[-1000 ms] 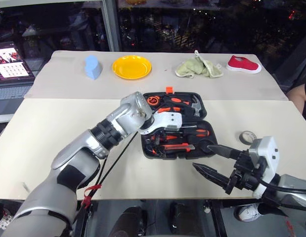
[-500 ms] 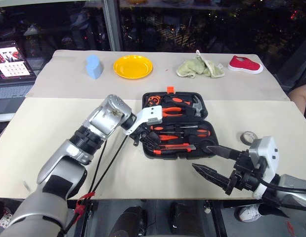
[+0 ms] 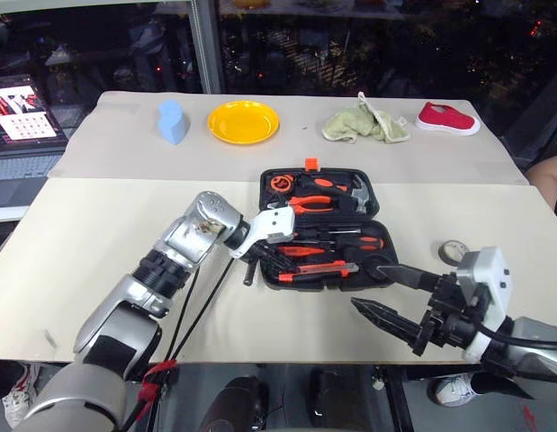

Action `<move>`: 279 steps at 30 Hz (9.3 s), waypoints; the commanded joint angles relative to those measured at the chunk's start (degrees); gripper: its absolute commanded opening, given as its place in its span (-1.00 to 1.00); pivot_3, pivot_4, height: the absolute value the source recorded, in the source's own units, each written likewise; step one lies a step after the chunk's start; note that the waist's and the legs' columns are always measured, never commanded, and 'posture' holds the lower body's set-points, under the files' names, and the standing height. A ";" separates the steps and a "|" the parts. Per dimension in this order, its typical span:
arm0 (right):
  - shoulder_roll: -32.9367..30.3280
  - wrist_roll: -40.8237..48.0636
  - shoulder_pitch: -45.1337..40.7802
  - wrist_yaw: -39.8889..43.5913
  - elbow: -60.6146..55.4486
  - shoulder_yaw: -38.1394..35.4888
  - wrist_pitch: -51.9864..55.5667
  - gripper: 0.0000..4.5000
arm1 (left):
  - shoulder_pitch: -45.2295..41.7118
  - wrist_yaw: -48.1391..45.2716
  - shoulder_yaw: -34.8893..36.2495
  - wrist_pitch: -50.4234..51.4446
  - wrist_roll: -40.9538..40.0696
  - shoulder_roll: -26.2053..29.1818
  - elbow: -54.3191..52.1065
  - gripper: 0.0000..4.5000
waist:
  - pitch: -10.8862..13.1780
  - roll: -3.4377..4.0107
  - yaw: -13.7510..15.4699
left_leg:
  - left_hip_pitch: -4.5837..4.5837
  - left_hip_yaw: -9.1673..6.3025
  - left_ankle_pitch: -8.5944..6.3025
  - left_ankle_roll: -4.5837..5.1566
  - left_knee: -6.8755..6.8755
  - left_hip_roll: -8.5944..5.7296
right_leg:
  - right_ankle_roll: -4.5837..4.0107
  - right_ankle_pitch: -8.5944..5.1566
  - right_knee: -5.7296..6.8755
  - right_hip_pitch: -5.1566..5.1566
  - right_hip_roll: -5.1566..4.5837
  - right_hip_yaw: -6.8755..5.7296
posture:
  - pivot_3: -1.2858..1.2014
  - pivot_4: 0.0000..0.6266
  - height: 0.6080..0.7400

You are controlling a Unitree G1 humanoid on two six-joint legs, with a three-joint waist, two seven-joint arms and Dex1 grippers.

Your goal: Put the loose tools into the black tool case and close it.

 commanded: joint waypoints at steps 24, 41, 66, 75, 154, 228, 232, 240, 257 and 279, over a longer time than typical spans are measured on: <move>0.68 1.10 1.22 -1.99 -1.84 -1.45 -1.84 1.00 | -5.94 4.62 -1.59 -5.81 4.18 -13.93 11.68 -0.98 | 0.00 0.00 0.13 | 0.22 -0.01 -0.14 0.21 0.01 -0.03 | 0.19 -0.05 -0.15 0.40 0.04 -0.07 | 0.03 -0.52 1.00; 2.01 -1.29 7.95 -3.96 -2.25 -5.82 -2.95 1.00 | -5.64 3.52 2.33 -7.58 4.58 -13.97 17.07 -0.98 | 0.00 0.00 0.01 | 0.58 -0.05 -0.35 0.58 0.04 -0.01 | 0.65 -0.33 -0.15 0.74 -0.13 -0.07 | 0.03 -0.52 1.00; -19.00 -33.12 -16.06 26.02 50.64 5.63 -12.10 1.00 | 7.28 0.14 27.80 20.27 -25.89 10.60 -24.82 0.98 | 0.13 0.19 -1.39 | 0.68 0.02 -0.09 0.06 -0.16 0.09 | 0.10 -0.17 -0.10 0.65 0.03 -0.02 | 0.03 -0.52 1.00; -13.59 -44.33 -32.87 29.35 64.18 21.71 -15.05 1.00 | 9.77 4.19 28.68 23.26 -30.58 13.22 -31.12 0.98 | 0.14 0.23 -1.40 | 0.26 0.01 -0.04 -0.11 -0.12 -0.03 | 0.11 -0.10 -0.11 0.29 0.05 -0.08 | 0.03 -0.52 1.00; 0.06 -34.91 -26.28 16.59 32.94 -0.33 6.37 -0.09 | 12.52 24.61 20.30 17.37 -14.43 13.33 -13.41 0.02 | 0.15 0.31 -1.40 | -0.12 0.01 0.10 -0.37 -0.18 -0.06 | -0.09 0.09 0.04 -0.33 0.17 -0.03 | 0.03 -0.52 1.00; -3.46 -31.29 -27.91 20.03 35.03 5.55 11.62 0.30 | 6.29 14.68 23.03 35.47 -16.63 14.38 0.98 0.73 | 0.14 0.30 -1.54 | 0.15 0.06 0.13 -0.38 -0.07 -0.01 | -0.08 0.08 0.19 -0.09 0.24 -0.04 | 0.03 -0.52 1.00; -0.57 -28.81 -38.62 16.60 41.46 7.66 18.71 0.56 | -1.38 19.00 23.62 41.68 -16.69 8.69 9.12 0.99 | 0.13 0.27 -1.47 | 0.07 0.07 0.12 -0.35 -0.02 -0.04 | -0.08 0.09 0.28 -0.16 0.20 -0.03 | 0.03 -0.52 1.00; 4.63 -31.85 -49.81 12.90 53.15 14.83 20.03 0.25 | -9.76 25.39 24.65 38.27 -13.83 1.96 25.11 0.48 | 0.11 0.24 -1.72 | -0.28 0.07 0.11 -0.35 -0.11 -0.08 | -0.10 0.10 0.61 -0.55 0.07 -0.03 | 0.03 -0.52 1.00; 5.87 -31.46 -54.08 13.65 59.22 17.86 22.59 0.27 | -9.69 22.07 22.16 38.07 -13.03 1.63 23.71 0.13 | 0.11 0.25 -1.81 | -0.36 0.04 0.11 -0.36 -0.07 -0.11 | -0.10 0.10 0.73 -0.62 0.01 -0.02 | 0.03 -0.52 1.00; 10.34 -36.29 -57.69 14.98 66.51 22.44 19.66 -0.61 | -8.44 21.13 21.04 36.75 -11.73 1.77 22.40 -1.00 | 0.10 0.26 -2.36 | -0.30 0.01 0.12 -0.38 -0.06 -0.14 | -0.10 0.11 0.78 -0.57 0.02 -0.03 | 0.03 -0.52 1.00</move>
